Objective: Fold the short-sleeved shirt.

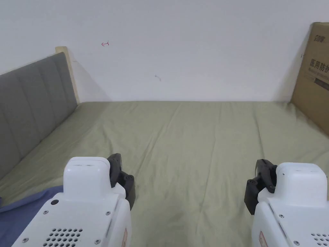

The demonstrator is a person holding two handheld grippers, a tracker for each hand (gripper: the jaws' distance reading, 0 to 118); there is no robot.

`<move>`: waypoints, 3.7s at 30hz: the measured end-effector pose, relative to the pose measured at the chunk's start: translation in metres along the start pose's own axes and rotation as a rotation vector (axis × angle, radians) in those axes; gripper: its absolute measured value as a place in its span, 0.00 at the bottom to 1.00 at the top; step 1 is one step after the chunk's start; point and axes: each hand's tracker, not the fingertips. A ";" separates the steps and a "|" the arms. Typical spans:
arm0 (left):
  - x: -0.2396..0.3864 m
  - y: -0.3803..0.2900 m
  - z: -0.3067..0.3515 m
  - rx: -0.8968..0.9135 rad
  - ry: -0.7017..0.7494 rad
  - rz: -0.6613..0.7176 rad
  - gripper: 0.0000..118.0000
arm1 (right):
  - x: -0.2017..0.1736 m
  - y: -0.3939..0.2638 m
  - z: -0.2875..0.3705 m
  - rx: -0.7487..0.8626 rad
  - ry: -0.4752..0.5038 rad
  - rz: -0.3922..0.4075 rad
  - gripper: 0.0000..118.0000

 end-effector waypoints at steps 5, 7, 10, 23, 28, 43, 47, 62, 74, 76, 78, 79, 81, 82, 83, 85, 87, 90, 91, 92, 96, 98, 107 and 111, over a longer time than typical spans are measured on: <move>-0.006 0.001 0.001 0.004 -0.026 0.052 0.00 | 0.002 -0.001 -0.003 -0.030 0.019 0.002 0.01; -0.007 0.002 0.000 0.002 -0.014 0.048 0.00 | 0.003 -0.001 -0.004 -0.036 0.044 -0.015 0.00; -0.014 0.004 0.000 -0.004 0.004 0.043 0.00 | -0.003 -0.001 -0.007 -0.045 0.083 -0.010 0.00; -0.120 0.006 0.052 -0.035 0.420 0.035 0.00 | -0.102 0.001 -0.023 -0.107 0.551 -0.053 0.00; -0.151 -0.003 0.067 -0.076 0.548 0.034 0.00 | -0.138 -0.008 -0.019 -0.148 0.641 -0.008 0.00; -0.192 -0.131 -0.096 -0.680 0.318 0.207 0.82 | -0.141 -0.045 -0.063 -0.323 0.594 0.011 0.00; -0.189 -0.166 -0.149 -0.736 0.230 0.220 0.90 | -0.140 -0.056 -0.077 -0.360 0.569 0.049 0.00; -0.209 -0.207 -0.208 -0.828 0.408 0.294 0.07 | -0.110 -0.090 -0.116 -0.537 0.475 -0.050 0.00; -0.181 -0.130 -0.223 -0.726 0.237 0.470 0.05 | -0.054 -0.071 -0.115 -0.506 0.340 -0.126 0.00; -0.156 -0.108 -0.236 -0.684 0.174 0.496 0.05 | -0.040 -0.062 -0.115 -0.486 0.318 -0.149 0.00; -0.124 -0.090 -0.252 -0.664 0.077 0.527 0.05 | -0.023 -0.052 -0.113 -0.450 0.278 -0.175 0.00; -0.102 -0.081 -0.260 -0.657 0.037 0.493 0.05 | -0.015 -0.048 -0.112 -0.436 0.258 -0.180 0.00; -0.053 -0.062 -0.274 -0.648 -0.028 0.404 0.05 | 0.003 -0.039 -0.109 -0.409 0.220 -0.187 0.00; -0.027 -0.054 -0.280 -0.649 -0.078 0.379 0.05 | 0.012 -0.035 -0.107 -0.393 0.190 -0.191 0.00; -0.004 -0.046 -0.285 -0.645 -0.138 0.389 0.05 | 0.021 -0.031 -0.104 -0.382 0.168 -0.197 0.00; 0.044 -0.032 -0.293 -0.627 -0.279 0.437 0.05 | 0.040 -0.024 -0.098 -0.363 0.124 -0.204 0.00; 0.095 -0.016 -0.293 -0.604 -0.392 0.431 0.05 | 0.062 -0.018 -0.091 -0.339 0.066 -0.211 0.00; 0.171 0.003 -0.286 -0.557 -0.550 0.339 0.05 | 0.093 -0.013 -0.083 -0.318 -0.013 -0.226 0.00; 0.192 0.004 -0.282 -0.558 -0.599 0.338 0.05 | 0.103 -0.014 -0.080 -0.310 -0.037 -0.234 0.00; 0.212 0.001 -0.278 -0.569 -0.642 0.353 0.05 | 0.114 -0.016 -0.078 -0.306 -0.064 -0.243 0.00; 0.287 -0.052 -0.266 -0.735 -0.708 0.247 0.05 | 0.151 -0.029 -0.073 -0.330 -0.144 -0.305 0.00; 0.312 -0.098 -0.264 -0.837 -0.766 0.206 0.05 | 0.165 -0.040 -0.073 -0.350 -0.175 -0.330 0.00; 0.317 -0.184 -0.247 -1.009 -0.764 0.217 1.00 | 0.201 -0.083 -0.086 -0.469 -0.228 -0.399 0.00; 0.292 -0.157 -0.247 -0.970 -0.767 0.190 0.98 | 0.194 -0.087 -0.091 -0.487 -0.202 -0.409 0.00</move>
